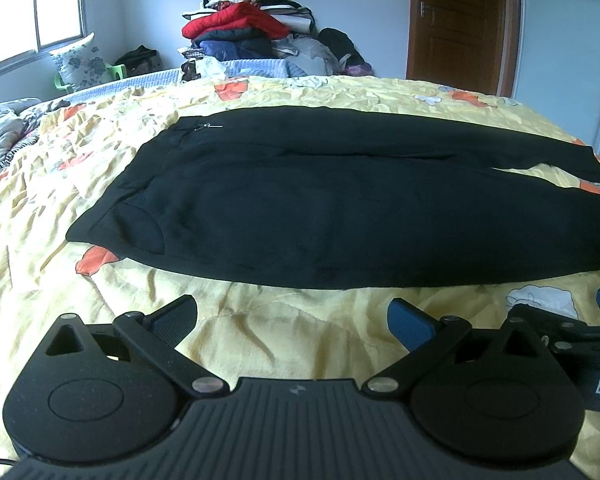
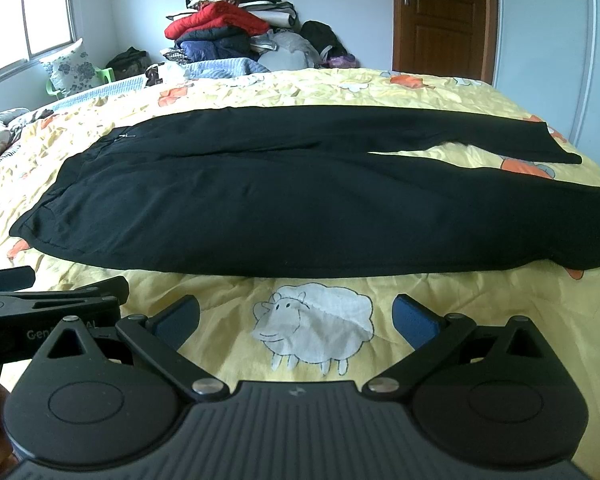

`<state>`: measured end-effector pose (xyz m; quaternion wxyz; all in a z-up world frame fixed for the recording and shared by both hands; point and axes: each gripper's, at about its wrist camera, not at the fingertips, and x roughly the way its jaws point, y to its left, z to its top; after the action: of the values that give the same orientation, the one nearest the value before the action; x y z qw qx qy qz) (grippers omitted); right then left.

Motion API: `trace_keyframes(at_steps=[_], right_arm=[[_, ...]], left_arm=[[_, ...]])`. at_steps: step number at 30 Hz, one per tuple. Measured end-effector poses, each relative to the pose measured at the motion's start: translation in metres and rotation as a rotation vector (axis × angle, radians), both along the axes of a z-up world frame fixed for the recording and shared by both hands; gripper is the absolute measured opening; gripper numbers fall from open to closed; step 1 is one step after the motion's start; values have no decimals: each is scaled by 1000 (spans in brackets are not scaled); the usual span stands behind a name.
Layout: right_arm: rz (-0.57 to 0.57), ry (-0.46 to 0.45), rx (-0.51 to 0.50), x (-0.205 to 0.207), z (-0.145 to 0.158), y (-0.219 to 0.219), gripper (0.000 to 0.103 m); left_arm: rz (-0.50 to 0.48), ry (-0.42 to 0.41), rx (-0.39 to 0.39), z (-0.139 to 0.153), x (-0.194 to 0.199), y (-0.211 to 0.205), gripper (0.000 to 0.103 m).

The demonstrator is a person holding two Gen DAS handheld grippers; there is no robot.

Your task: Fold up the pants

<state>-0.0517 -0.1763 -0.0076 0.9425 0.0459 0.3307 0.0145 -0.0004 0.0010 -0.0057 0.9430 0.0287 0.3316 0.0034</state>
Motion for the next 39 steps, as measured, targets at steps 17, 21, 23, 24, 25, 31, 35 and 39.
trace_keyframes(at_steps=[17,21,23,24,25,31,35,39], right_arm=[[3,2,2,0,-1,1,103],[2,3,2,0,-1,1,103],[2,3,2,0,-1,1,103],[3,3,2,0,-1,1,103],[2,3,2,0,-1,1,103],[2,4,3,0,-1,1,103],[2,3,3,-1,-1,2,103],[2,5,3,0,-1,1,103]], left_arm=[[3,3,0,-2,0,1,103],[3,3,1,-1,0,1,103],[3,4,0,-1,0,1,103],[3,3,0,-2,0,1,103],[3,3,1,-1,0,1,103],[3,4,1,-1,0,1,103],[3,4,1,-1,0,1,103],[3,4,1,-1,0,1,103]])
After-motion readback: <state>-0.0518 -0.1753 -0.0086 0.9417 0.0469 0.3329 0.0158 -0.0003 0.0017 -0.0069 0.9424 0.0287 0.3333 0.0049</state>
